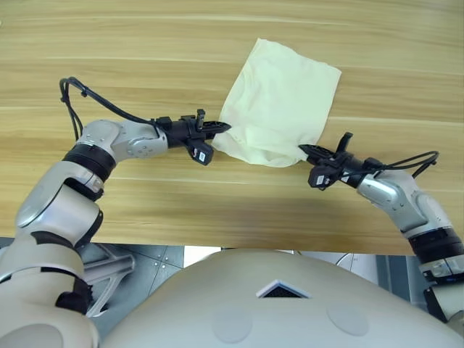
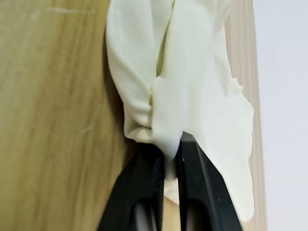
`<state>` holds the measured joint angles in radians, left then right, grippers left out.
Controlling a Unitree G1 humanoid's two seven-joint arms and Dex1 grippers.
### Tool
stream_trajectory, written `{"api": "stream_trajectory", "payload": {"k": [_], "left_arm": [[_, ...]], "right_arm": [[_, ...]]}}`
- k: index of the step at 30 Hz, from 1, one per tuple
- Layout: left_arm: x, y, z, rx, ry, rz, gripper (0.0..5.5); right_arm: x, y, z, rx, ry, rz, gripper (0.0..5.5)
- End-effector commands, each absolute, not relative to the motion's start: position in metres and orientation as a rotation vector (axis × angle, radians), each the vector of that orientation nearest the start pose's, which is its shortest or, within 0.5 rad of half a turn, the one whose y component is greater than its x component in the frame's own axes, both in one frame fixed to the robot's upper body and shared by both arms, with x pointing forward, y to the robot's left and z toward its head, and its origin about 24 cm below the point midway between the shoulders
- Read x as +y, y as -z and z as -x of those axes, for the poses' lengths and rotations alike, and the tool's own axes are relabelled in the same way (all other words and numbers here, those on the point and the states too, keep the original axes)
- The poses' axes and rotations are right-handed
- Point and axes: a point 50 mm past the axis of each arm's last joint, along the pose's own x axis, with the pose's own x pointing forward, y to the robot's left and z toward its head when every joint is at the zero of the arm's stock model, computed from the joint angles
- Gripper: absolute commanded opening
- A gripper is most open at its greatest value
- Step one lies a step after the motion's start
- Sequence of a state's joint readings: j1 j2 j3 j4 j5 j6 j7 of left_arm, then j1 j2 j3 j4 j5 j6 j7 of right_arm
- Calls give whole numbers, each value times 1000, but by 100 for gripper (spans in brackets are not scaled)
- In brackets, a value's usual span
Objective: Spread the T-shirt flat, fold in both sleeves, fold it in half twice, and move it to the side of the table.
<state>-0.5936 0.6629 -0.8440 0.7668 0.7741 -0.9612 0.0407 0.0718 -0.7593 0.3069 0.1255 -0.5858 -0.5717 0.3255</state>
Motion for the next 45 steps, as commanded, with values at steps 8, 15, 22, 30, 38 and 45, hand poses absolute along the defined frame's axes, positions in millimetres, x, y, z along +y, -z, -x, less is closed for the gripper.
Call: {"api": "stream_trajectory", "payload": {"k": [8, 15, 22, 30, 38, 45], "left_arm": [[184, 56, -205, -69, 1560, -1357, 7], [179, 30, -165, -93, 1609, -1061, 7], [169, 5, -104, -21, 1669, -817, 7], [167, -9, -113, 61, 1511, -712, 7], [178, -7, -160, 194, 1061, -329, 7], [178, -17, -177, 226, 1044, -72, 7]], "right_arm": [[-198, -13, -203, -49, -986, 1258, 19], [-218, -39, -194, -55, -896, 1231, 19], [-210, -68, -161, -29, -965, 1156, 19], [-187, -79, -138, -11, -1073, 1083, 19], [-173, -55, -157, 13, -1025, 951, 19], [-171, -52, -193, 12, -917, 843, 19]]}}
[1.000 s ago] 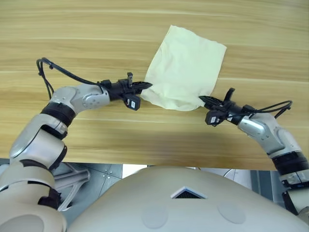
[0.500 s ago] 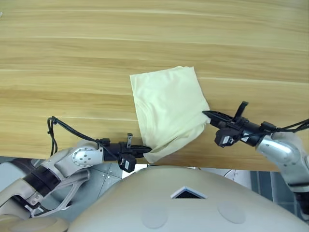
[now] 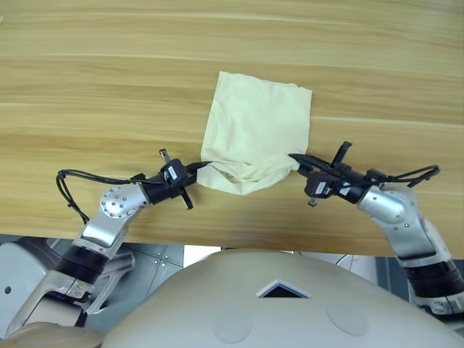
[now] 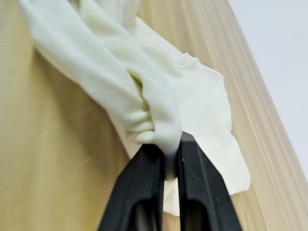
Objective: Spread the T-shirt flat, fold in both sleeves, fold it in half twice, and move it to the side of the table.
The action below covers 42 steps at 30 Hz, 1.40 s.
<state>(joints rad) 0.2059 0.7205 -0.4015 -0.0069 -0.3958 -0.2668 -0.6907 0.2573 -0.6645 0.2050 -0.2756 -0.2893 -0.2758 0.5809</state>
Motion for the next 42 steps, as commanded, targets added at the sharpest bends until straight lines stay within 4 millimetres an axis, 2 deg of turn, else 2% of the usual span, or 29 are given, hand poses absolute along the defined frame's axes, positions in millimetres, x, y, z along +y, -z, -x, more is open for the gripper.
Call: {"api": "stream_trajectory", "payload": {"k": [1, 7, 13, 17, 27, 33, 42], "left_arm": [[179, -19, -178, 226, 1047, -43, 7], [173, -27, -191, 220, 1097, 66, 7], [170, -29, -229, 238, 1003, 185, 7], [164, -21, -253, 292, 914, 235, 7], [152, -11, -285, 357, 767, 402, 7], [149, -22, -305, 307, 770, 469, 7], [126, -39, -333, 244, 812, 549, 7]], "right_arm": [[-171, -52, -197, 13, -909, 836, 19], [-171, -51, -215, -2, -875, 844, 19], [-166, -48, -225, -20, -881, 851, 19], [-166, -47, -236, -27, -849, 850, 19], [-169, -38, -292, 59, -604, 588, 19], [-169, -30, -308, 100, -551, 576, 19], [-147, -25, -325, 84, -543, 542, 19]]}}
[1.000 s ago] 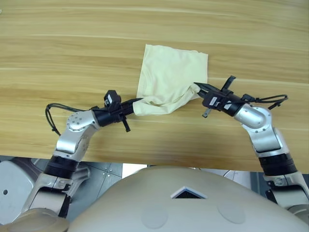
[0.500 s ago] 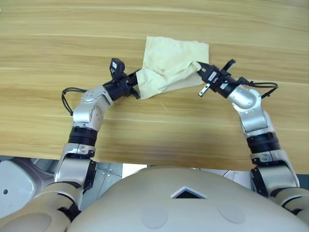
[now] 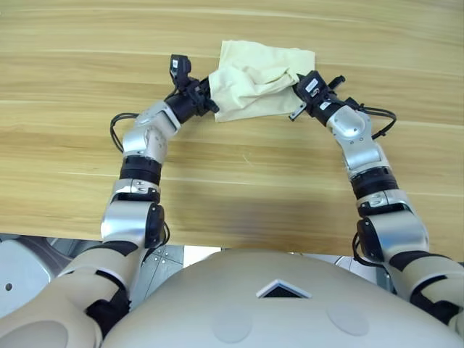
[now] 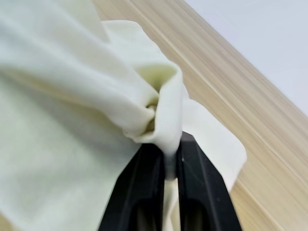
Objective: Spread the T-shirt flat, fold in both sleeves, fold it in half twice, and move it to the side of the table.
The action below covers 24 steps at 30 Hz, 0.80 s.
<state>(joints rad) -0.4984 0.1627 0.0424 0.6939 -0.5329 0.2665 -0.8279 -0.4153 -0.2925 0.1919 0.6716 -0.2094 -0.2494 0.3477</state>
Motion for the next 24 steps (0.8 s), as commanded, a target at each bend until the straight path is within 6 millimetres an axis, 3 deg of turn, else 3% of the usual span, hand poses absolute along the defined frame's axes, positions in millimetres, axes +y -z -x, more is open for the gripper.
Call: {"api": "stream_trajectory", "payload": {"k": [1, 6, 17, 20, 24], "left_arm": [[123, -39, -337, 248, 796, 555, 7], [116, -39, -351, 280, 719, 584, 7], [126, -42, -363, 264, 629, 588, 7], [132, -28, -334, 177, 845, 449, 7], [149, -16, -241, 67, 1199, 33, 7]], "right_arm": [[-145, -27, -329, 75, -526, 522, 19], [-138, -37, -343, 51, -464, 443, 19], [-142, -52, -353, -2, -432, 397, 19], [-141, -47, -323, -54, -544, 442, 19], [-136, -49, -237, -142, -815, 645, 19]]}}
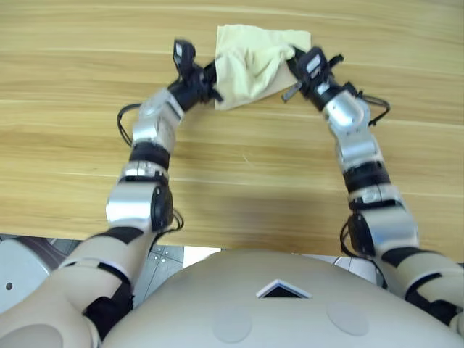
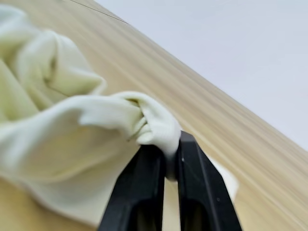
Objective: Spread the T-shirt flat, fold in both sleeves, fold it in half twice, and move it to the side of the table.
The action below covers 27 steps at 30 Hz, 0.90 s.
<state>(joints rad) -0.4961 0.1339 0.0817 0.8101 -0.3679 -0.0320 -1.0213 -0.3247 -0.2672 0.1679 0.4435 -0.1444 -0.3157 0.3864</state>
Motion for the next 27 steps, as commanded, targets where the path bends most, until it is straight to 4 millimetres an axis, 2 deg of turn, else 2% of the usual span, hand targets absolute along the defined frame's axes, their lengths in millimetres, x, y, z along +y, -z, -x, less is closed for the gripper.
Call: {"api": "stream_trajectory", "payload": {"k": [1, 3, 6, 11, 13, 14, 16, 19, 21, 24, 27], "left_arm": [[150, -17, -223, 48, 1261, -55, 7], [150, -22, -195, 30, 1358, -149, 7], [151, -30, -172, 26, 1410, -179, 7], [149, -46, -127, 40, 1472, -98, 7], [148, -52, -115, 52, 1489, -72, 7], [148, -53, -114, 58, 1485, -68, 7], [149, -53, -126, 85, 1408, -37, 7], [151, -43, -152, 213, 1180, 128, 7], [155, -27, -165, 349, 988, 253, 7], [161, -13, -177, 478, 815, 360, 7], [166, -4, -188, 583, 689, 380, 7]], "right_arm": [[-136, -53, -224, -147, -850, 681, 19], [-137, -61, -209, -149, -894, 720, 19], [-139, -69, -193, -131, -932, 739, 19], [-144, -81, -154, -55, -1034, 741, 19], [-144, -85, -141, -32, -1087, 741, 19], [-143, -87, -137, -30, -1111, 744, 19], [-138, -92, -137, -51, -1124, 743, 19], [-134, -96, -151, -83, -1057, 734, 19], [-135, -93, -164, -72, -984, 730, 19], [-139, -88, -179, -48, -899, 711, 19], [-141, -78, -198, -5, -834, 672, 19]]}}
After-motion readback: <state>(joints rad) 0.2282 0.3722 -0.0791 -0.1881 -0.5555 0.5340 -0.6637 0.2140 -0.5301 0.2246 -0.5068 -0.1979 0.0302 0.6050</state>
